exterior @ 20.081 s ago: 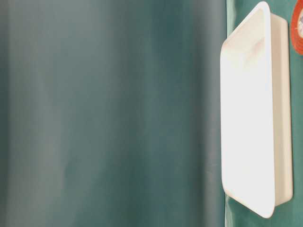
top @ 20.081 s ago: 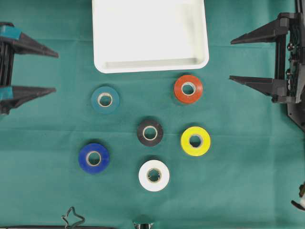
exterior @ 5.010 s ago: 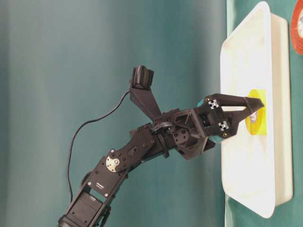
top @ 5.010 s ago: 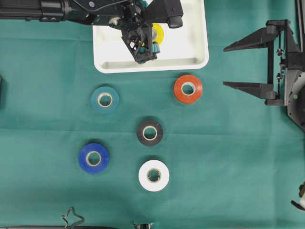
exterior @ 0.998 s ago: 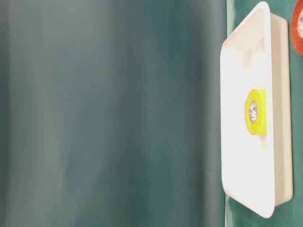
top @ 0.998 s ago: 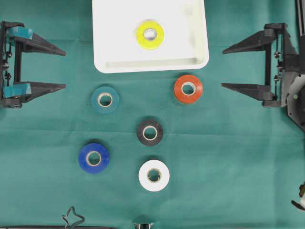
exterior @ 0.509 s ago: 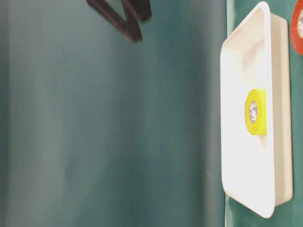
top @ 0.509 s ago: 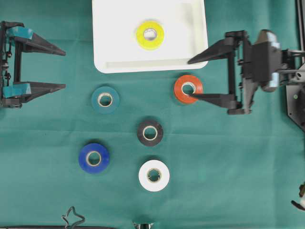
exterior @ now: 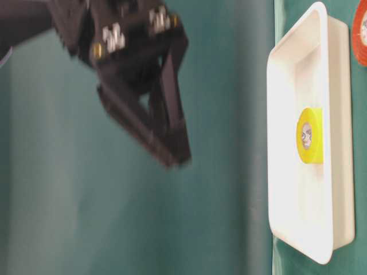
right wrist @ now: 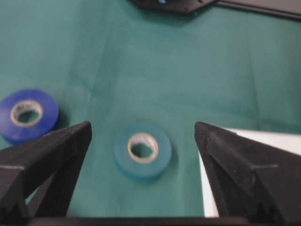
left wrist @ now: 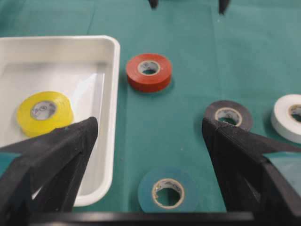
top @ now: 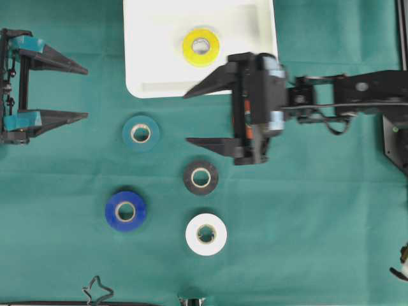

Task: Pick up the tape from a random location and place it into the white case.
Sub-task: 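Move the right gripper across the table over the teal tape roll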

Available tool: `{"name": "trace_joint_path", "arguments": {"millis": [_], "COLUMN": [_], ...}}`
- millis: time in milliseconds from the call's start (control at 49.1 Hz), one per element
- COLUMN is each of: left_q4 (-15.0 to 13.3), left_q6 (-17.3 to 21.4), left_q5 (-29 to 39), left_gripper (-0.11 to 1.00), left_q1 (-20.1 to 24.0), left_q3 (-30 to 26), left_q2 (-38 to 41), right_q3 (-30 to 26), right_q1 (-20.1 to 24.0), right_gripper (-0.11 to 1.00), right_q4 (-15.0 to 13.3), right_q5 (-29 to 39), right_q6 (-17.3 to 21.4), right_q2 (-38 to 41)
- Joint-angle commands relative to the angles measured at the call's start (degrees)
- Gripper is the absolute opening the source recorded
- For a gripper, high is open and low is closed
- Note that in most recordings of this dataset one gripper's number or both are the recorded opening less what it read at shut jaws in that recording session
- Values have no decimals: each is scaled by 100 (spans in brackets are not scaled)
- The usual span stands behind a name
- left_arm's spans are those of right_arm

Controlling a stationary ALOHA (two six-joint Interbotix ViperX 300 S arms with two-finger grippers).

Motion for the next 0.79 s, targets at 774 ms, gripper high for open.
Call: {"name": "trace_joint_path", "arguments": {"millis": [774], "left_q4": [-9], "left_q6": [0], "left_q5": [193], "left_gripper": [96], "left_q1": [-9], "left_q3": [-62], "left_q2": [26], "right_q3": [-2522], "right_q1": [229], "right_gripper": [91], "right_q4": [-44], "right_q5": [756], "right_q6": [26], "right_q2": [1661]}}
